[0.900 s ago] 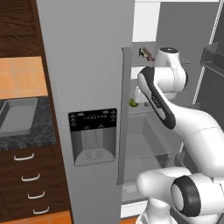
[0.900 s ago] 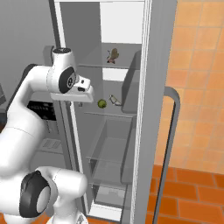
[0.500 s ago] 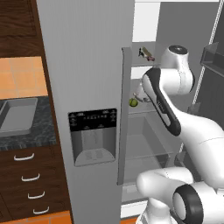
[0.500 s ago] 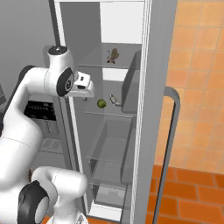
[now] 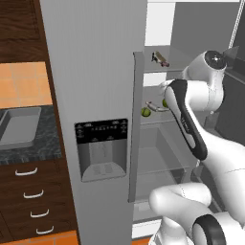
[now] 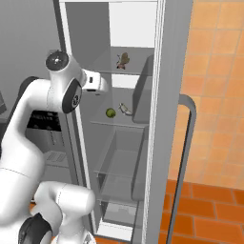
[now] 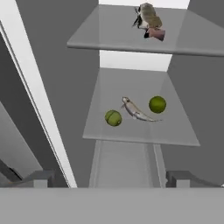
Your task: Place one lime and one fish in each tupperware on the nearby counter, to pack two identical lunches.
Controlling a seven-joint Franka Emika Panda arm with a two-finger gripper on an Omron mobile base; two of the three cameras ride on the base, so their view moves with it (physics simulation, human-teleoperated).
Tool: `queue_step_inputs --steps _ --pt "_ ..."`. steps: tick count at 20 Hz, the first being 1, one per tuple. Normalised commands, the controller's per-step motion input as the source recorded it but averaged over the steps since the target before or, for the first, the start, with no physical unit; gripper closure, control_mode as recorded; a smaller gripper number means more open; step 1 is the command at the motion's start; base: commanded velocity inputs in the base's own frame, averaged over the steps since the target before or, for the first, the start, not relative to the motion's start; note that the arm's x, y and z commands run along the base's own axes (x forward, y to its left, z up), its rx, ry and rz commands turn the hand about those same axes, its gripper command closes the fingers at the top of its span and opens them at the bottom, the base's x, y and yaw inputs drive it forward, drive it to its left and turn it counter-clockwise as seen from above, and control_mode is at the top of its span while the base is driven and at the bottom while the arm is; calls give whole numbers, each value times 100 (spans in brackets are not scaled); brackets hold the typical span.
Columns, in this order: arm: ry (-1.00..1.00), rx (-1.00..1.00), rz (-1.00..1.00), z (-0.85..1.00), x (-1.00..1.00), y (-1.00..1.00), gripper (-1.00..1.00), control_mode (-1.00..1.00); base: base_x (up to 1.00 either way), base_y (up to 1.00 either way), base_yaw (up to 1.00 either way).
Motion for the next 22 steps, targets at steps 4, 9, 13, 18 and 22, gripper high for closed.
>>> queue_step_inputs --steps 4,9,13,18,22 --pt "-15 0 -1 60 3 -33 -100 -100 0 0 0" --pt "-16 0 -1 58 4 -26 -100 -100 0 0 0" --pt "0 0 -8 14 33 -36 -100 -100 0 0 0" --pt "-1 5 -2 38 50 -20 -100 -100 0 0 0" --pt "0 5 -3 27 85 0 -100 -100 0 0 0"
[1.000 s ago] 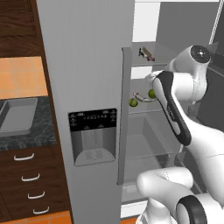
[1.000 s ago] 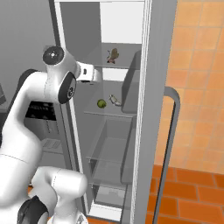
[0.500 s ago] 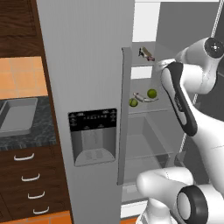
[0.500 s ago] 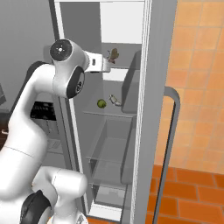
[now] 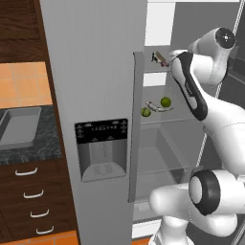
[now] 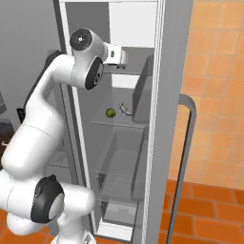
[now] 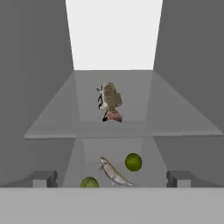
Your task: Place one lime and one fish in each tupperware on the nearby counter, to pack two identical lunches.
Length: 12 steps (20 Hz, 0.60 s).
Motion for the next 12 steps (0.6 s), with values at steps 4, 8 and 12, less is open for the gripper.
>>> queue_step_inputs --steps 4,8,12 --pt "10 2 -1 0 99 -12 -100 -100 0 0 0" --pt "15 3 0 -25 100 -11 -100 -100 0 0 0" --pt "21 3 1 -26 99 -13 -100 -100 0 0 0"
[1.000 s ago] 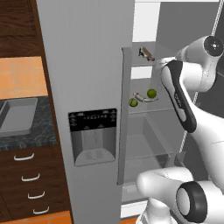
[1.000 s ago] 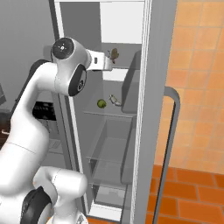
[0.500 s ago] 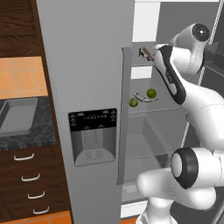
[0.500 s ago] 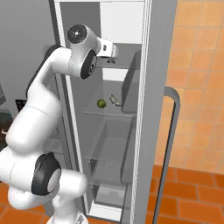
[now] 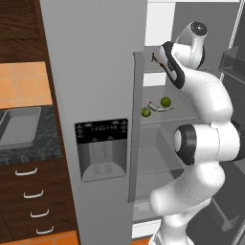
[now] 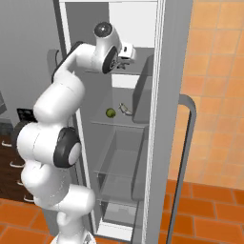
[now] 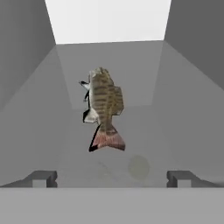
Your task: Place one lime and one fish in each tupperware on the nearby counter, to pack two identical lunches.
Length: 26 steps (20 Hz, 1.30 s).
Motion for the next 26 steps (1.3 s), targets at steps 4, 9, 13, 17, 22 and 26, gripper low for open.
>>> queue_step_inputs --steps 4,9,13,17,22,26 --pt "16 4 0 0 93 -25 -100 -100 0 0 0" --pt "22 4 0 -4 54 0 -100 -100 0 0 0" --pt "3 0 0 -16 44 3 -100 -100 0 0 0" --pt "0 0 1 -25 15 17 -100 -100 0 0 0" --pt "3 0 2 -42 17 9 -100 -100 0 0 0" --pt "7 0 1 -62 0 27 -100 -100 0 0 0"
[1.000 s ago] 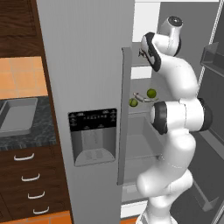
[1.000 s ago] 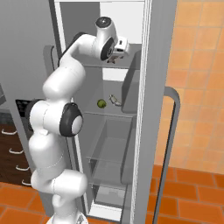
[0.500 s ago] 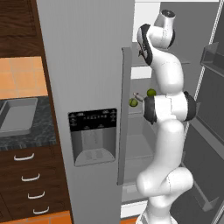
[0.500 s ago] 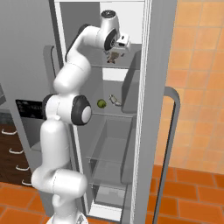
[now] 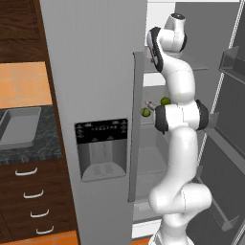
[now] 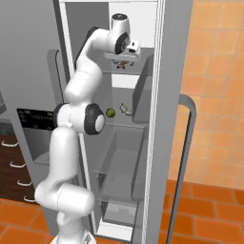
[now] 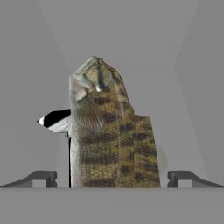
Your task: Place one lime and one fish in each tupperware on the nearby counter, to pack two identical lunches.
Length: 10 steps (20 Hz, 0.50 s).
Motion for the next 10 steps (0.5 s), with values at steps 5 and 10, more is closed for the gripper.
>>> queue_step_inputs --steps 5,10 --pt "0 0 0 -38 0 3 -100 -100 0 0 0" --pt "0 0 0 -39 0 2 100 -100 0 0 0"
